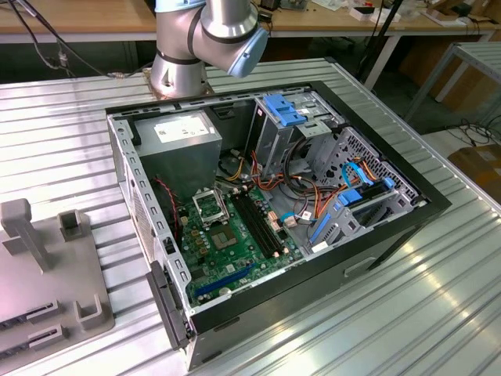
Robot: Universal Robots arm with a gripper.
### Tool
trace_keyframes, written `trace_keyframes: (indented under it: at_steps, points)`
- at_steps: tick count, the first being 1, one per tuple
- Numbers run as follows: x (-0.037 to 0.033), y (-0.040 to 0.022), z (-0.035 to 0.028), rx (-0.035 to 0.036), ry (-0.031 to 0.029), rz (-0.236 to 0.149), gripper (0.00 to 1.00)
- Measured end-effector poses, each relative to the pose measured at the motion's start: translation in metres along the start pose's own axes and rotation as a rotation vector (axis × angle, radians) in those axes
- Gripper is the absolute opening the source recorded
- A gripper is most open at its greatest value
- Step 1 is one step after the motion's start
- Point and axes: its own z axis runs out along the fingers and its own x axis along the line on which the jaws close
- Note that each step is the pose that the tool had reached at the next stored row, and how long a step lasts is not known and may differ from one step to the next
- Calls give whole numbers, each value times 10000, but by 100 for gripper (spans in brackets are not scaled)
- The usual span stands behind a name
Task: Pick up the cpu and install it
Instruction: 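Pick up the cpu and move it towards the insertion slot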
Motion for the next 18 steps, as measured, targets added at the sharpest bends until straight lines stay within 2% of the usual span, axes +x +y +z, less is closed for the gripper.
trace_keyframes:
  at_steps: [18]
  points:
    - [-3, -2, -81, -1, 40, -1, 47]
